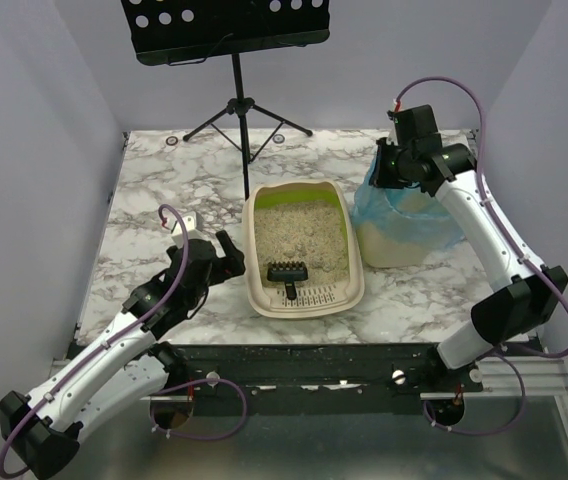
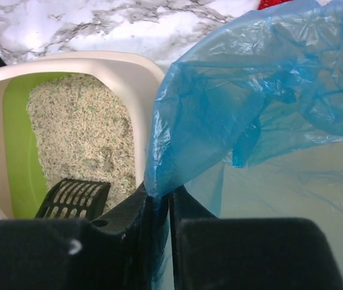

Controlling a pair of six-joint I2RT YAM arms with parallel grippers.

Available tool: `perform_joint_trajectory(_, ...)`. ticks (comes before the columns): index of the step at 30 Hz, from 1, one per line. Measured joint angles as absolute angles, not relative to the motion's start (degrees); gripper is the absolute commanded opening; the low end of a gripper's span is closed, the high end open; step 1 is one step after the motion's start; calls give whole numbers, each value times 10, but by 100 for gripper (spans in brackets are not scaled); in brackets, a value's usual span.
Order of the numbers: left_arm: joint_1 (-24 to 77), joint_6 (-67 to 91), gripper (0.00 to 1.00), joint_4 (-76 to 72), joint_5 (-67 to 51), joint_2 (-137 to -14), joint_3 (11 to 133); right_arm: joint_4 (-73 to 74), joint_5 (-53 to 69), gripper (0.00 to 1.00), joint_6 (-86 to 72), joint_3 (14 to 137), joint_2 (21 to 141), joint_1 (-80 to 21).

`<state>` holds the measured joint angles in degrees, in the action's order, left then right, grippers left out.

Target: Clean the litter box

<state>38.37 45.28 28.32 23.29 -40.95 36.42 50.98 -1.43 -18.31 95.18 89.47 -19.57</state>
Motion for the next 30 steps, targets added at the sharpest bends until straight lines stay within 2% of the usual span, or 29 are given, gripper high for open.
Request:
perform_joint_trajectory(2,384,453,99,283,231,-410,363,510,-19,42,-196,965,905,-204)
perform_joint_trajectory(3,384,453,99,284,230,-410,362,509,-21,52,-198,967,907,-206)
perform_joint_trajectory(8,384,453,99,284,228,-410,361,509,-36,66,-210,973,904,-209)
perform_joint_trajectory(9,384,453,99,284,227,-409,361,509,-37,73,-209,973,900,-209)
perform_joint_trajectory(11,384,453,99,284,226,-409,361,506,-45,80,-207,968,882,-213)
perform_joint_trajectory(12,384,453,99,284,226,-408,361,505,-51,92,-202,962,866,-216)
perform_joint_trajectory(13,384,453,99,284,225,-408,361,503,-59,98,-195,954,846,-222)
perform_joint_trajectory(18,384,453,99,281,225,-408,356,470,-57,100,-141,900,722,-316)
perform_joint_trajectory(22,384,453,99,281,227,-410,356,425,-53,100,-132,843,665,-420)
perform_joint_trajectory(26,384,455,99,281,235,-414,355,414,-131,100,-196,794,683,-557)
perform_joint_trajectory(30,384,459,99,279,242,-418,348,421,-212,99,-291,775,781,-670)
